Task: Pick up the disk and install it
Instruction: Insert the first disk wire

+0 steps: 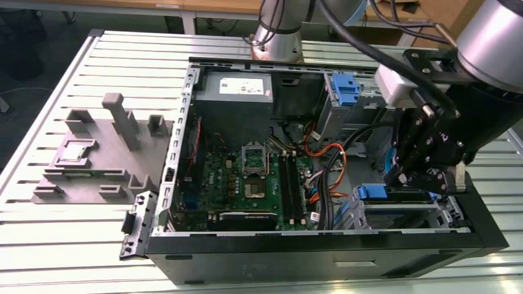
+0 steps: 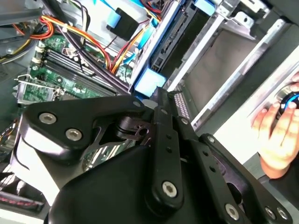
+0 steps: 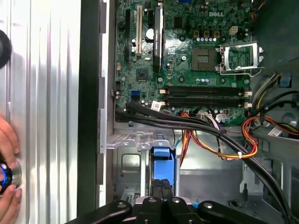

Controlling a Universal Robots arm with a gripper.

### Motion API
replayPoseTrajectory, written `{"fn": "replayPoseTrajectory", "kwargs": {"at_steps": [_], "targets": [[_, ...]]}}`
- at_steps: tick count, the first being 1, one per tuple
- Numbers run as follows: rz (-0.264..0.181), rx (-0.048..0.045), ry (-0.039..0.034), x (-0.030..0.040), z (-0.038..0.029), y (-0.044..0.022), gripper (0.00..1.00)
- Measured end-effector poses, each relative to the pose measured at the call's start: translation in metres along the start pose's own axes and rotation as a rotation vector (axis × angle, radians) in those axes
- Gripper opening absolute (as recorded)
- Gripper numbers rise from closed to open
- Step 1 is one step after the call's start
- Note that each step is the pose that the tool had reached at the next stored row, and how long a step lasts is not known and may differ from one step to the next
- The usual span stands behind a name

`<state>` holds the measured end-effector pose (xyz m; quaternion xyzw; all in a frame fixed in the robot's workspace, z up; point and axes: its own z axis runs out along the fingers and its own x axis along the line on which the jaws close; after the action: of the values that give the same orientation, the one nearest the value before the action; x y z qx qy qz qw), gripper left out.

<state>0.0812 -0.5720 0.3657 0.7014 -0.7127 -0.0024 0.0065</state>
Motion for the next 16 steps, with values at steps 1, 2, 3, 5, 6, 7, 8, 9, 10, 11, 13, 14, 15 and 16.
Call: {"fn": "replayPoseTrajectory", "kwargs": {"at_steps": [1,2,3,5,6,7,8,9,10,11,13,14,15,16], "targets": [[0.000,0.0006,0.0001,0.0000,-0.0020,0.0000,0.10],[0.000,0.0013,0.0006,0.0000,-0.0034,0.0000,0.10],[0.000,0.0024,0.0006,0.0000,-0.0034,0.0001,0.10],[-0.002,0.0048,0.0014,0.0000,-0.0030,0.0001,0.10],[-0.007,0.0055,0.0019,0.0000,-0.0027,0.0000,0.10],[-0.016,0.0063,0.0019,0.0000,-0.0023,0.0000,0.10],[-0.027,0.0071,0.0020,0.0000,-0.0020,-0.0001,0.10],[-0.035,0.0079,0.0022,0.0000,-0.0018,-0.0003,0.10],[-0.040,0.0088,0.0022,0.0000,-0.0017,-0.0009,0.10],[-0.044,0.0092,0.0022,0.0000,-0.0015,-0.0017,0.10],[-0.048,0.0093,0.0022,-0.0002,-0.0015,-0.0042,0.10],[-0.049,0.0094,0.0021,-0.0004,-0.0015,-0.0058,0.10],[-0.050,0.0094,0.0021,-0.0007,-0.0015,-0.0073,0.10],[-0.050,0.0094,0.0021,-0.0011,-0.0015,-0.0089,0.10]]}}
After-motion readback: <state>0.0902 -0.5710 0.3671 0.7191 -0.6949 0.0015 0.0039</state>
